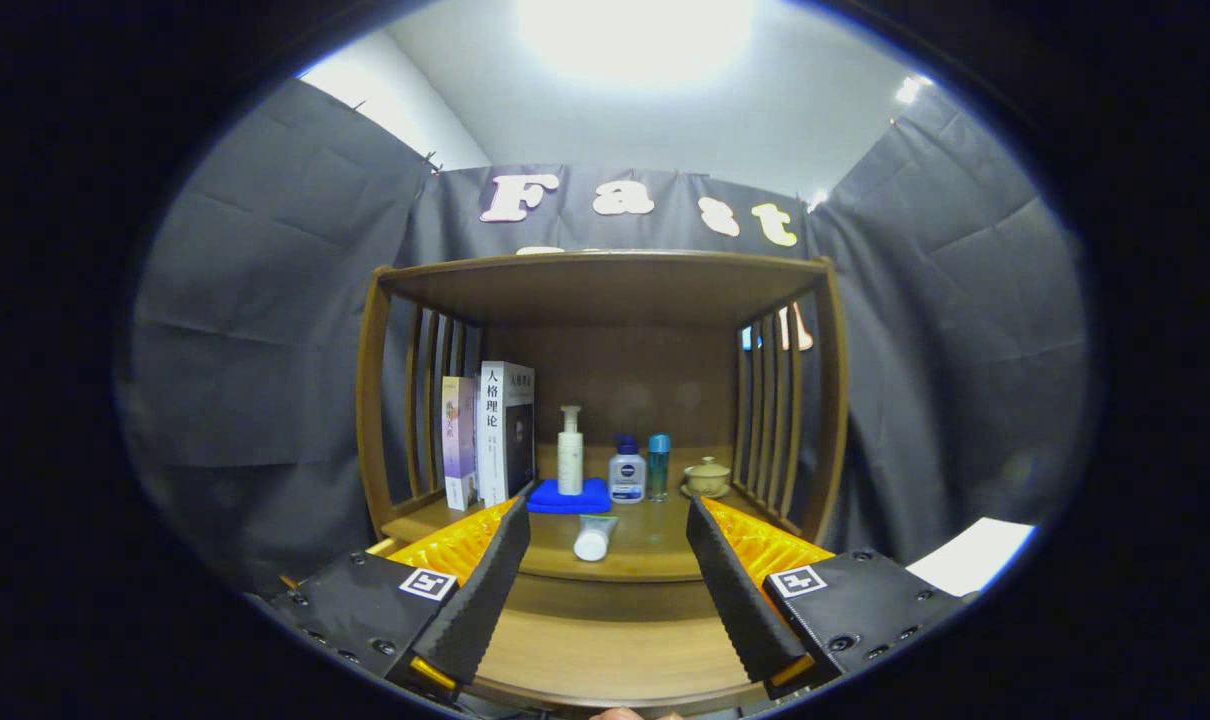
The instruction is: Pull open the drawer, take out the items inside it, and place them on the countertop above the cabinet.
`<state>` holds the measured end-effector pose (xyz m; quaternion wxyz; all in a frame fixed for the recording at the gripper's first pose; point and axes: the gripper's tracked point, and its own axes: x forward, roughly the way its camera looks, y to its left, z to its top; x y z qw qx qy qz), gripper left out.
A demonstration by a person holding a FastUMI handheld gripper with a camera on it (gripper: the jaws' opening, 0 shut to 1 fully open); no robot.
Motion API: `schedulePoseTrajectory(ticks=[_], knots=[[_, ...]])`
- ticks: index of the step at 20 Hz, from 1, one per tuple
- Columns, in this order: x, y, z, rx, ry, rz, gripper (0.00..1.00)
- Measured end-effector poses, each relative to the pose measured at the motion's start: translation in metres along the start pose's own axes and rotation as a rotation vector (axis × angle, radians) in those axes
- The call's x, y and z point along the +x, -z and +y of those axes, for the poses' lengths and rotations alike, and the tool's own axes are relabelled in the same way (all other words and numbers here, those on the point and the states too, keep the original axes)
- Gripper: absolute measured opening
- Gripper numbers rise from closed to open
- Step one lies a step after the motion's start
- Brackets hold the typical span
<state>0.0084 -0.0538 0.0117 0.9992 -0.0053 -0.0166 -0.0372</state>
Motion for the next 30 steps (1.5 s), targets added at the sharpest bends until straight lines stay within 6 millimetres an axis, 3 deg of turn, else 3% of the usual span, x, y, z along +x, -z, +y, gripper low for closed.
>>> schedulePoseTrajectory(ticks=[6, 11, 14, 19, 22, 27, 30], knots=[[-0.058, 0.057, 0.003, -0.022, 0.033, 0.014, 1.0], [-0.088, 0.113, 0.011, 0.005, 0.019, 0.132, 1.0], [-0.095, 0.126, 0.014, 0.013, 0.022, 0.161, 1.0], [-0.105, 0.126, 0.016, 0.065, 0.014, 0.147, 1.0], [-0.108, 0.144, 0.016, 0.096, 0.022, 0.197, 1.0], [-0.101, 0.169, 0.019, 0.088, 0.033, 0.248, 1.0], [-0.086, 0.18, 0.021, 0.07, 0.038, 0.258, 1.0]])
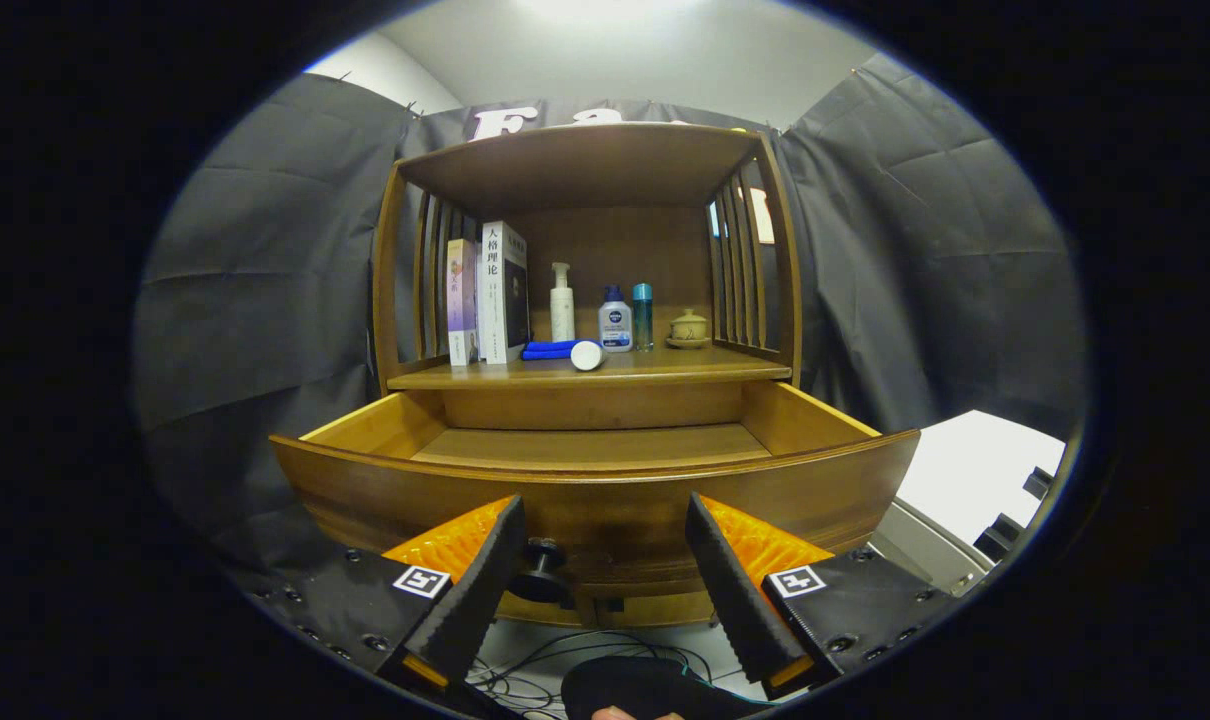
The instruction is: Pull open the drawer, take out the items inside it, and place them on the countertop above the cabinet.
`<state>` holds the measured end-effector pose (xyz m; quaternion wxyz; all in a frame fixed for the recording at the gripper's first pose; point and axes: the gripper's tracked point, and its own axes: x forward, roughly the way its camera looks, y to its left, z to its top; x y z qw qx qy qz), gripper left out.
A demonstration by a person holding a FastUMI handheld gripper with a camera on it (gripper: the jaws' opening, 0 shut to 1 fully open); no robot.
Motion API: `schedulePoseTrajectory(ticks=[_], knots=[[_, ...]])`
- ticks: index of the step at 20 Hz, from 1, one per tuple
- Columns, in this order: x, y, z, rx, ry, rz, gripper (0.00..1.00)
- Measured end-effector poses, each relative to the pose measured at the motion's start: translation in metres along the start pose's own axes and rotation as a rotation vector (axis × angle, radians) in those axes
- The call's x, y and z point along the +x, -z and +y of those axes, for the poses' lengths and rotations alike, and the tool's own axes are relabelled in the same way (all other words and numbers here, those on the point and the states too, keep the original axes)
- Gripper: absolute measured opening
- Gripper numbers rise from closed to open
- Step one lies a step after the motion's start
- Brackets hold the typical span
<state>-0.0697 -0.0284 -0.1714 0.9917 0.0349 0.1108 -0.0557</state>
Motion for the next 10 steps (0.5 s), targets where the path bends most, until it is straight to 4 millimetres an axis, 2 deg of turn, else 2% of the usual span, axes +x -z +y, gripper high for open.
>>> schedulePoseTrajectory(ticks=[4, 10], knots=[[0.018, 0.018, 0.009, 0.021, 0.01, 0.053, 1.0], [0.019, 0.019, 0.025, -0.007, 0.019, 0.035, 0.98]])
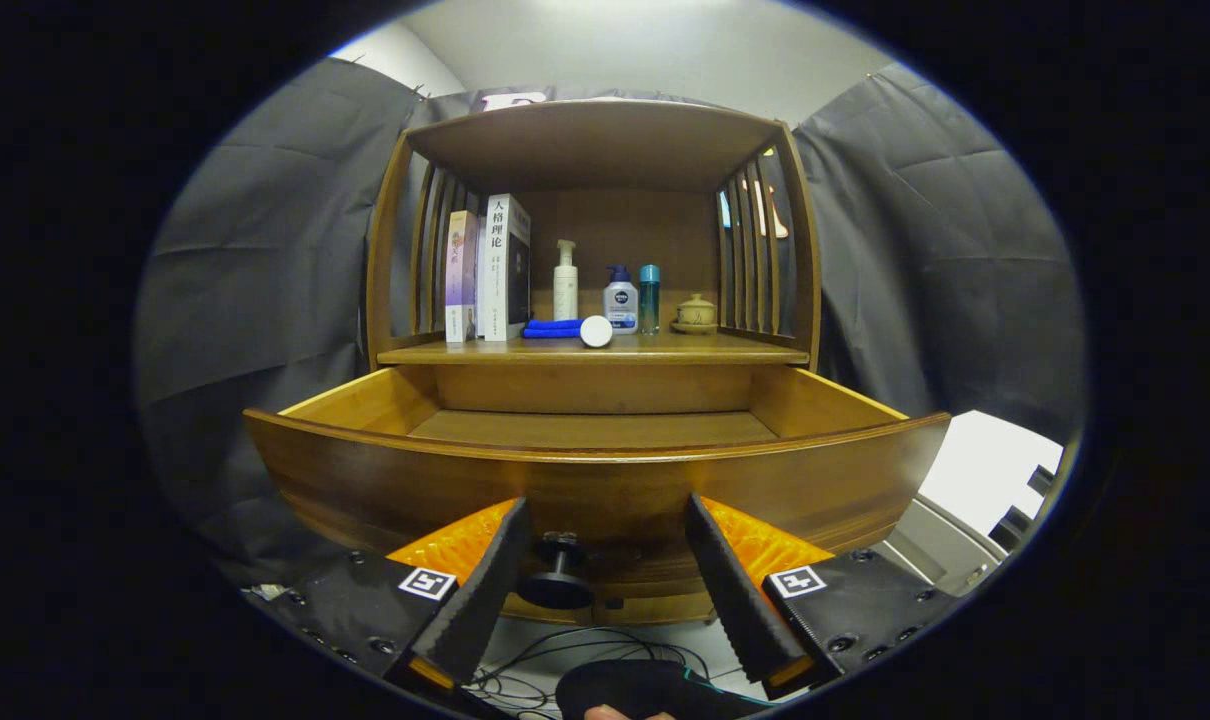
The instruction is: Pull open the drawer, take out the items inside it, and place them on the countertop above the cabinet.
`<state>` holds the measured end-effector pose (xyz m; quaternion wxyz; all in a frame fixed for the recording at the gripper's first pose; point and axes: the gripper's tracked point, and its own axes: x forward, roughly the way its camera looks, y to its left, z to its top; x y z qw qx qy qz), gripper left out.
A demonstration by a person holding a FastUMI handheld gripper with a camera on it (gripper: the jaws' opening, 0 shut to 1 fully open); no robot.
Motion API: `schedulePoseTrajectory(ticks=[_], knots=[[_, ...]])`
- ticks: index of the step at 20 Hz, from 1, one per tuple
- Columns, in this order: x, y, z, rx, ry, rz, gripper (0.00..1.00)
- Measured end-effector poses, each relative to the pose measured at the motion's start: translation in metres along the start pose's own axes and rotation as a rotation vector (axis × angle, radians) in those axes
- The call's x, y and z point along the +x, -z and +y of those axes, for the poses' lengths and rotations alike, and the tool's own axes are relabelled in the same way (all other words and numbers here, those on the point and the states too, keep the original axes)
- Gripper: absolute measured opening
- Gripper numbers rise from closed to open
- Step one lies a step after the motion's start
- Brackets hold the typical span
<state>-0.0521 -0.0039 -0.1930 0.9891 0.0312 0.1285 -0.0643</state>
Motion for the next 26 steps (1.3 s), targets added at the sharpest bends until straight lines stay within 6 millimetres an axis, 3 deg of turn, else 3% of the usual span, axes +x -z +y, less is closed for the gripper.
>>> schedulePoseTrajectory(ticks=[4, 11, 14, 26], knots=[[0.009, -0.001, 0.016, 0.012, -0.033, 0.04, 0.98], [0.033, -0.01, 0.019, 0.027, -0.029, 0.021, 0.98], [0.053, -0.022, 0.02, 0.017, -0.021, -0.012, 0.98], [0.12, -0.036, 0.022, -0.01, -0.005, -0.018, 0.98]])
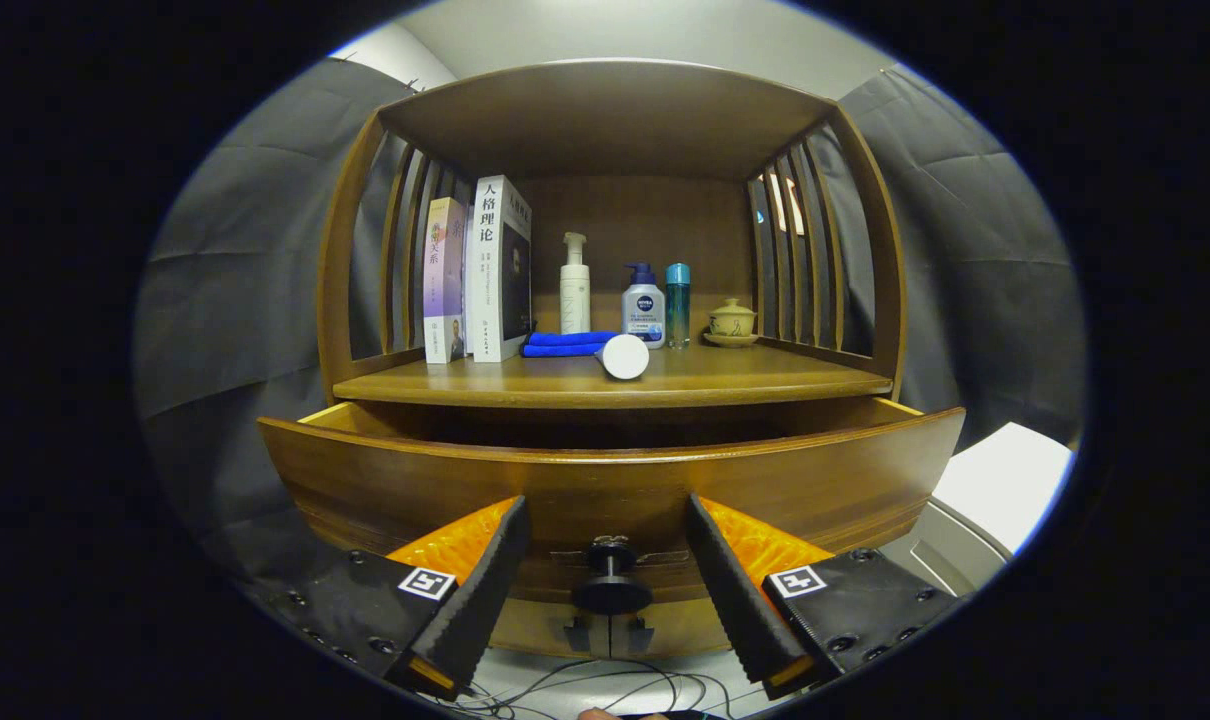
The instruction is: Pull open the drawer, take out the items inside it, and place them on the countertop above the cabinet.
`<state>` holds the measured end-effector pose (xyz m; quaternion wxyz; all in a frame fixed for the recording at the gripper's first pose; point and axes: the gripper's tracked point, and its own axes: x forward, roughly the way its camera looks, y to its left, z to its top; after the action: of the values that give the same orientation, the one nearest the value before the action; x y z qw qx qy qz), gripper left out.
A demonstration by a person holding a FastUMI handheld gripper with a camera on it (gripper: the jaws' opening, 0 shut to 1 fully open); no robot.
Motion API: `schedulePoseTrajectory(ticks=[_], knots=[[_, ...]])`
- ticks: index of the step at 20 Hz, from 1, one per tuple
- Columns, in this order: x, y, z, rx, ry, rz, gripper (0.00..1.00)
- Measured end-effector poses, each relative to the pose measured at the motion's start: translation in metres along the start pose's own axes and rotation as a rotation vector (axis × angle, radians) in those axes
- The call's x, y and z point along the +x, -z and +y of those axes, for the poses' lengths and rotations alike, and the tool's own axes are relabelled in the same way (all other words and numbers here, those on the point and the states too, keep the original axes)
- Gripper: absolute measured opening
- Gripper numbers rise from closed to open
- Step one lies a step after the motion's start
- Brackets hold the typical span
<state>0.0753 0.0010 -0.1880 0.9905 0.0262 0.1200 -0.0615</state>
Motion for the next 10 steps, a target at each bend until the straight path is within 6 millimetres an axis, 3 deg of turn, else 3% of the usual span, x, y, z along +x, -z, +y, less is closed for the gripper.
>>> schedulePoseTrajectory(ticks=[10], knots=[[0.052, -0.008, 0.0, -0.022, 0.006, 0.001, 0.98]])
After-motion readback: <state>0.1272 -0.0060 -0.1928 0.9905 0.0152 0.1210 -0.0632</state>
